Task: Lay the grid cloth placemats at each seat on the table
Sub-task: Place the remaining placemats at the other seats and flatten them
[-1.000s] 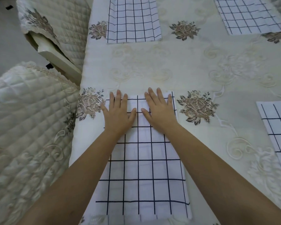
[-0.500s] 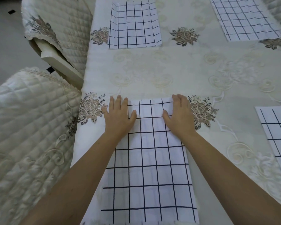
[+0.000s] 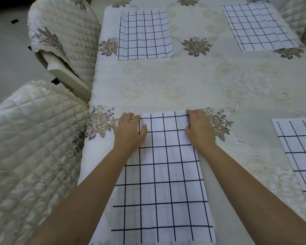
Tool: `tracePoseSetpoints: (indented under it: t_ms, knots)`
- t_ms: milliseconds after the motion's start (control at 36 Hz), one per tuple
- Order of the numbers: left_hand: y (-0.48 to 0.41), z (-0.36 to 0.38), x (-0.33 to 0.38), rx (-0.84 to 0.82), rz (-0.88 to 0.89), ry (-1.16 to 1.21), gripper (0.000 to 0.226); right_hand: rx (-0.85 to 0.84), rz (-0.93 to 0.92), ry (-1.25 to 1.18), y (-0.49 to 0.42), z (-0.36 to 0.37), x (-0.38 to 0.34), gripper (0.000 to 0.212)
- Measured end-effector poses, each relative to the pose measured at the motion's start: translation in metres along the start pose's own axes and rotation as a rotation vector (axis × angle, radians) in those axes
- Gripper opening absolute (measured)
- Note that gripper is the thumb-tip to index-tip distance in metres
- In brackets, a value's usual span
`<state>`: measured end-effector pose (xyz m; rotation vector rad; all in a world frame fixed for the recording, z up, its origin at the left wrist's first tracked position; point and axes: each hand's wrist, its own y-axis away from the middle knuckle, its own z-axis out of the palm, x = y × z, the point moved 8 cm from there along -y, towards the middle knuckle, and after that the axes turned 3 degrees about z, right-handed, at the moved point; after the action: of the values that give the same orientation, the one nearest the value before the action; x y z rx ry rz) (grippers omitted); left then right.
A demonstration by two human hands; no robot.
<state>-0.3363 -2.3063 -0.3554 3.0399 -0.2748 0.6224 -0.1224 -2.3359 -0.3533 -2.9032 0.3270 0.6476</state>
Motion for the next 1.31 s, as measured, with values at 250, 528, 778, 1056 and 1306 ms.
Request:
tracePoseSetpoints:
  t_ms: [250,528,778,1056,1306]
  knots:
    - [0.016,-0.011,-0.005,0.007,-0.081,0.192,0.05,-0.277,0.35,-0.29,0.02,-0.011,0.02,0.03]
    - [0.059,-0.011,0.001,0.063,-0.11,0.322,0.04,-0.437,0.444,-0.203,0.069,-0.009,0.021,0.037]
    - [0.117,-0.02,-0.019,0.111,-0.314,0.497,0.035,-0.488,0.533,-0.175,0.111,-0.014,0.028,0.007]
    - [0.131,-0.006,0.004,-0.121,-0.081,0.282,0.039,-0.459,0.522,-0.094,0.123,-0.026,0.037,0.018]
    - [0.132,0.015,0.028,-0.28,0.079,0.022,0.047,-0.44,0.523,-0.051,0.135,-0.033,0.04,0.005]
